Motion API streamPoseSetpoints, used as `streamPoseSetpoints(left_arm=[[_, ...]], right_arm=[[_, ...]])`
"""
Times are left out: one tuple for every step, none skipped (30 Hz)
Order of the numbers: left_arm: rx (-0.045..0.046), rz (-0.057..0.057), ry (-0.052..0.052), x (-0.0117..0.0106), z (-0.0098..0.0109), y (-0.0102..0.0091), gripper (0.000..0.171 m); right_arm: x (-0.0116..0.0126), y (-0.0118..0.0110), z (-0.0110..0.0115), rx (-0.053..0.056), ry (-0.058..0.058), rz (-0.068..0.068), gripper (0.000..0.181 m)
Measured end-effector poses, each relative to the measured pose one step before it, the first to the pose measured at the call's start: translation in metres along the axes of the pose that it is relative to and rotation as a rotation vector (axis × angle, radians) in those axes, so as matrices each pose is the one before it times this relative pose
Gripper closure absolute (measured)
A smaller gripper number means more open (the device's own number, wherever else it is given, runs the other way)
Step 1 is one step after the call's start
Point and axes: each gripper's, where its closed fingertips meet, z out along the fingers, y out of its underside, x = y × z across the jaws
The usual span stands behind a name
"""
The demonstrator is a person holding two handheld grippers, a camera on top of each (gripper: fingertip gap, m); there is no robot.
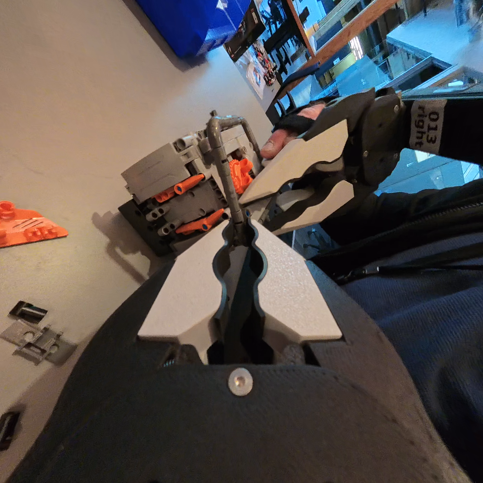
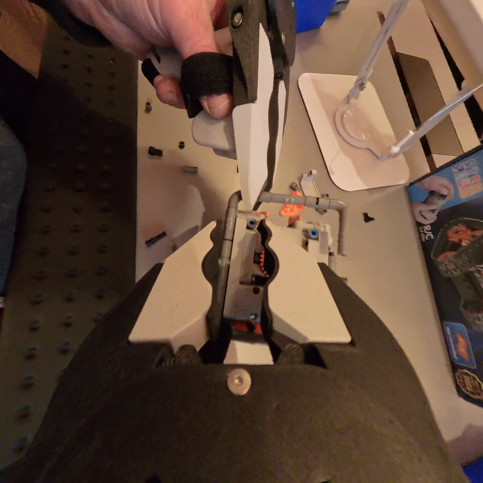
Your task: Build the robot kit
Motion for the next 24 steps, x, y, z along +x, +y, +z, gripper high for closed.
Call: streamPoseSetpoints(left_arm=[[0.00214,0.0094,-0.0017,-0.00021,0.00024,-0.00087,0.165],[-0.00569,0.0153,0.0054,0.00132,0.00043,0.00029,0.165],[0.00185,0.0161,-0.0228,-0.00234,-0.0012,-0.00083,0.165],[-0.00571,0.0139,-0.0081,-0.00006,-0.00048,0.00058,0.165],[0.00228,0.0086,-0.0054,-0.00026,-0.00051,-0.00047,0.165],[0.00426,0.0135,-0.0121,-0.00158,-0.00084,-0.00086,0.165],[0.0036,0.0082,-0.0018,-0.00052,-0.00054,-0.00035,0.165],[0.00768,0.0059,0.0001,0.00025,-0.00013,-0.00015,0.166],[0.00653,0.0092,-0.0032,0.00023,-0.00013,0.00017,0.166],[0.00173,0.0066,0.0036,0.00042,-0.00022,0.0008,0.166],[0.00826,-0.0013,0.007,0.0004,-0.00047,-0.00018,0.166],[0.00031,0.0038,0.0052,0.00002,-0.00021,0.00026,0.166],[0.00443,-0.0027,0.0098,-0.00037,0.0,0.00034,0.166],[0.01035,-0.0192,0.0141,-0.00022,-0.00015,0.0004,0.166],[0.01294,-0.011,0.0052,0.00035,-0.0002,0.00029,0.166],[0.01425,0.0054,-0.0059,0.00023,-0.00053,0.00011,0.166],[0.01669,0.0101,-0.0099,0.00079,-0.00041,-0.00013,0.166],[0.00744,0.011,-0.0129,0.00136,-0.00027,-0.00017,0.166],[-0.01085,0.0465,-0.0286,0.00106,-0.00055,0.00051,0.166],[-0.00649,0.041,-0.0255,0.00144,-0.00039,-0.00014,0.166],[-0.00918,0.0261,-0.0225,0.00029,-0.00044,0.0012,0.166],[-0.01268,0.0319,-0.0174,-0.00044,-0.00022,0.00128,0.166],[-0.01516,-0.0001,0.0118,-0.00046,0.00024,0.00059,0.166],[-0.00742,-0.0077,0.018,-0.00116,0.00048,-0.00093,0.166]], right_arm=[[0.00058,-0.0003,0.00377,-0.003,-0.0121,0.0017,0.154],[0.00009,0.00104,0.00243,-0.0061,-0.0114,-0.0047,0.157],[0.00007,0.00092,0.00063,-0.0033,-0.0137,0.0035,0.157],[0.00019,0.0003,-0.00001,-0.0031,-0.0158,0.0093,0.158],[0.00055,0.00016,0.0005,-0.0031,-0.007,-0.0016,0.158],[0.00063,-0.00017,0.00074,-0.0013,-0.0017,-0.0039,0.159],[0.00007,-0.00007,0.0001,0.0005,-0.0047,-0.0004,0.158],[-0.00008,0.00008,-0.00032,0.0033,-0.0044,0.0003,0.159],[-0.00037,0.00012,-0.00026,0.003,-0.0023,-0.0017,0.159],[-0.00047,0.00018,-0.00005,-0.0014,0.0013,-0.0038,0.159],[-0.00017,0.00025,-0.00001,-0.0003,0.0025,-0.0031,0.159],[0.00004,0.00019,-0.00011,0.0,0.0011,-0.0012,0.159],[0.00004,0.00013,0.0001,-0.0021,0.0019,-0.0001,0.159],[-0.00003,0.0002,-0.00005,-0.0025,0.0007,0.0003,0.159],[-0.0001,-0.00002,0.00002,0.0016,0.0001,0.0001,0.159],[0.00005,-0.0001,-0.00006,0.003,0.0023,-0.0004,0.159],[-0.0002,0.0,0.00001,0.0002,0.0021,0.0013,0.159],[-0.00064,0.00003,-0.00004,0.0007,0.0009,-0.0007,0.159],[-0.00058,-0.00003,-0.00009,0.0007,-0.0004,-0.0024,0.159],[-0.00088,-0.00008,-0.00001,-0.0008,-0.0044,-0.0033,0.159],[-0.00066,-0.00018,0.00008,-0.0006,-0.0028,-0.0034,0.159],[-0.00061,-0.00016,0.00016,-0.0002,0.0009,-0.0042,0.159],[0.0,0.00001,0.00011,0.0006,0.0024,-0.0013,0.159],[0.00112,0.0001,0.00003,0.0001,0.0041,0.0051,0.159]])
